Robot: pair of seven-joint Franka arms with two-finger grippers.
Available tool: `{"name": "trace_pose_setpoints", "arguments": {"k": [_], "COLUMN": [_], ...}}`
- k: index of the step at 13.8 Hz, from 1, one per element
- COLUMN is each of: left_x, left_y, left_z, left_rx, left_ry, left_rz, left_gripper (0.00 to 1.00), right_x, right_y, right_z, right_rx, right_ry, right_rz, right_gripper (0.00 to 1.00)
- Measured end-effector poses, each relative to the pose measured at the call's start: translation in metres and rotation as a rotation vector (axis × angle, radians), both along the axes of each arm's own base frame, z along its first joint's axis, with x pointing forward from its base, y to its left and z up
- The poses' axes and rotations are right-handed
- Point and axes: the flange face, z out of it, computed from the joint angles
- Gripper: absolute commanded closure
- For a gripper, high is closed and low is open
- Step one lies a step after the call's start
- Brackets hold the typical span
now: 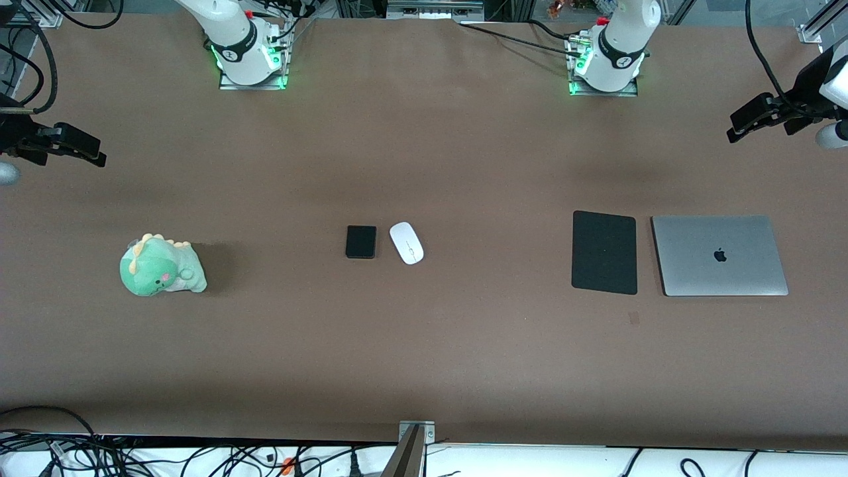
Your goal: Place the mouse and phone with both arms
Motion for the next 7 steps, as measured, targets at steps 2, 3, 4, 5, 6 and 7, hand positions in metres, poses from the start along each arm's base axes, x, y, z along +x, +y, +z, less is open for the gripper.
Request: {"name": "trace_pose_setpoints", "arguments": {"k": [2, 3, 4, 5, 6, 7], "left_x": [-0.0001, -0.0002, -0.0002, -0.0003, -0.0003, -0.0002], "left_y": [0.0053, 0.0074, 0.0088, 0.0093, 0.0094, 0.0098], "left_z": [0.0, 0.0, 0.0, 0.0, 0.0, 0.0], "left_rx": [-0.001, -0.002, -0.002, -0.002, -0.002, -0.002], "left_ry": [0.0, 0.0, 0.0, 0.0, 0.0, 0.0], "left_rz": [-0.01, -0.012, -0.013, -0.014, -0.014, -0.013], "left_gripper": [0.0, 0.0, 0.0, 0.0, 0.0, 0.0], "right_x": [0.0, 0.0001, 0.0001, 0.0002, 0.0004, 0.0007], "right_y": [0.0, 0.0001, 0.0001, 0.0001, 0.0001, 0.0001], "right_z": [-0.0001, -0.0001, -0.0002, -0.0005, -0.0009, -0.0015], "right_rx": [0.0, 0.0, 0.0, 0.0, 0.0, 0.0], "right_ry": [0.0, 0.0, 0.0, 0.001, 0.002, 0.003], "right_rz": [0.0, 0.0, 0.0, 0.0, 0.0, 0.0], "right_gripper": [0.0, 0.0, 0.0, 0.0, 0.0, 0.0]}}
